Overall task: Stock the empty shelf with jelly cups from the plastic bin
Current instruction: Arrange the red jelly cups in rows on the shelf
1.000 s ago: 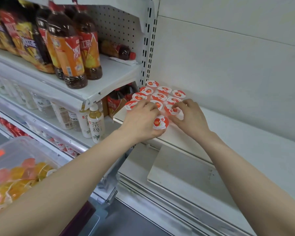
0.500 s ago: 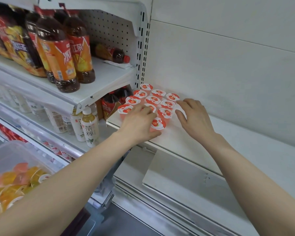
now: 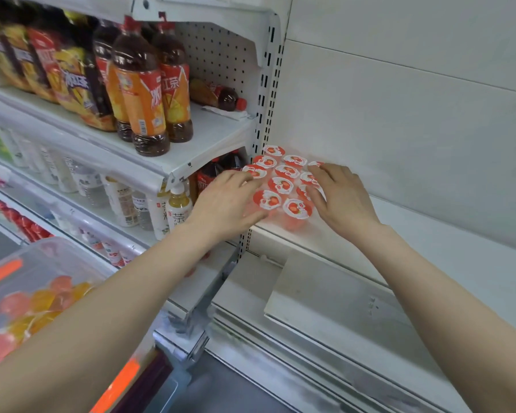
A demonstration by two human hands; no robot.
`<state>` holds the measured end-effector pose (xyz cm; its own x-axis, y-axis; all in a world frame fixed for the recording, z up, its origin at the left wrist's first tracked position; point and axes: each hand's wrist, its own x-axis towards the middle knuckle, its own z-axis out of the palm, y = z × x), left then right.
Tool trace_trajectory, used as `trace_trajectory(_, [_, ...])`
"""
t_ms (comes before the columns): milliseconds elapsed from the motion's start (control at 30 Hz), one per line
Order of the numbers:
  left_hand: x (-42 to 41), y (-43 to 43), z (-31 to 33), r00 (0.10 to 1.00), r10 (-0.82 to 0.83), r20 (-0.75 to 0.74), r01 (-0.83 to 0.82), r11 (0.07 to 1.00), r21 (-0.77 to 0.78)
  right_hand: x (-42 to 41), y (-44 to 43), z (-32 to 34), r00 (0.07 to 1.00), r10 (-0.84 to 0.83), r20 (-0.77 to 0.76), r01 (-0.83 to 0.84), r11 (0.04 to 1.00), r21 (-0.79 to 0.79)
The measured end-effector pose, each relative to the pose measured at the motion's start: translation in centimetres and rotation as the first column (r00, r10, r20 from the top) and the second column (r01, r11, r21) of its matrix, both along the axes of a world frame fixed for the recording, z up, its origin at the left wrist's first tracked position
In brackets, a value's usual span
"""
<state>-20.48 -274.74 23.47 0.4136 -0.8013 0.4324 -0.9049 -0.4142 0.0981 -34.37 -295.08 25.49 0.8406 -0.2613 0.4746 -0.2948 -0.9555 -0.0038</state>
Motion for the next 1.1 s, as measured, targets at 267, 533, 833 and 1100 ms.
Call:
trace_trajectory(267, [3.8,12.5,-2.6,0.999,0.035,-0.019,-0.037,0.998,-0.057,1.9,10.1,-2.0,0.994,0.088,0.071,-0.081,0.992,-0.099])
trace_trajectory(533, [7.5,29.8,-10.7,0.95,0.263,-0.169,-0.268,0.964,-0.002,5.5,24.8,-10.1,0.972,0.234,0.004,-0.234,0.972,0.0])
trace_trajectory(833, [9.3,42.9,-18.4,0.743,0.556,-0.373,-0.476,0.831,0.29,12.2,37.8,-20.1,0.808,0.458,-0.372,-0.374,0.885,0.277])
trace_trajectory(1100, [12.5,44.5,-20.9,0.66,0.647,-0.381,-0.564,0.763,0.316,25.2,41.2,-24.2,0.642,0.575,-0.507,-0.43,0.818,0.382])
